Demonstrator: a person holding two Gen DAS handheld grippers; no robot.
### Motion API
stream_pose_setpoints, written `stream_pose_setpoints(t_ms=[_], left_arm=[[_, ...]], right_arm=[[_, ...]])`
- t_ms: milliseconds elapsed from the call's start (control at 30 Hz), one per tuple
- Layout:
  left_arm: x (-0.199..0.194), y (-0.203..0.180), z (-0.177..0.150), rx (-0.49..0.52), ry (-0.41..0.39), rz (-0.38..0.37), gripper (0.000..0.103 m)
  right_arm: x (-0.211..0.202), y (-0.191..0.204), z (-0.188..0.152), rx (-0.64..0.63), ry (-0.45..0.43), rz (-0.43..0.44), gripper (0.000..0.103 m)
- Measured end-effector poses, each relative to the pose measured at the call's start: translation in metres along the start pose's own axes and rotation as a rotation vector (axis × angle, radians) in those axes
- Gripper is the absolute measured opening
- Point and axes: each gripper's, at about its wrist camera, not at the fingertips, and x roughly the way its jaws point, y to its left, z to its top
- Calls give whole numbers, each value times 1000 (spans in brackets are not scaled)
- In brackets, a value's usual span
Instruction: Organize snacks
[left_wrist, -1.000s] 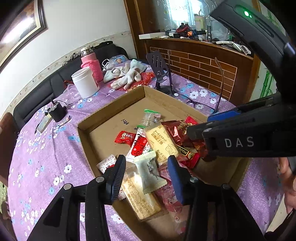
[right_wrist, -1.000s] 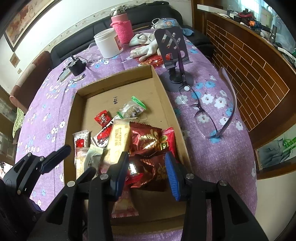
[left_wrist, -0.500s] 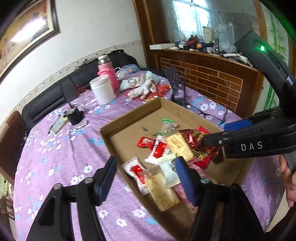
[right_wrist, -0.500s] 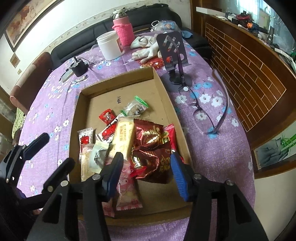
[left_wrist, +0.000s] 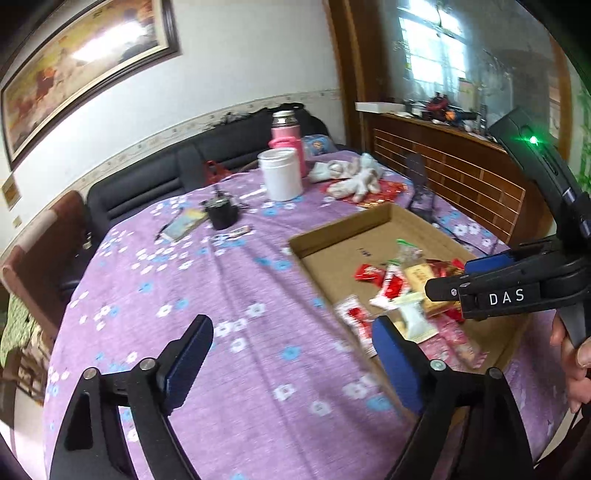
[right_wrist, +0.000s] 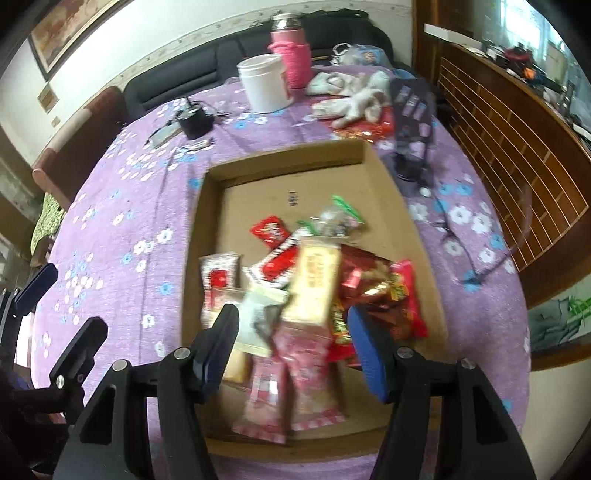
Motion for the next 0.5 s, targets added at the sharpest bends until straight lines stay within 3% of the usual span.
stream_pose_setpoints(t_ms=[267,400,500], left_arm=[[-13,27,-16,-30,21,90,102],[-16,31,-21,-8,38,125,102],[-20,36,-24,-17,51,102,102]], right_arm=[[6,33,-3,-30,8,28,64],[6,41,-7,-22,6,26,65],[3,44,-10,-12,-1,16,70]])
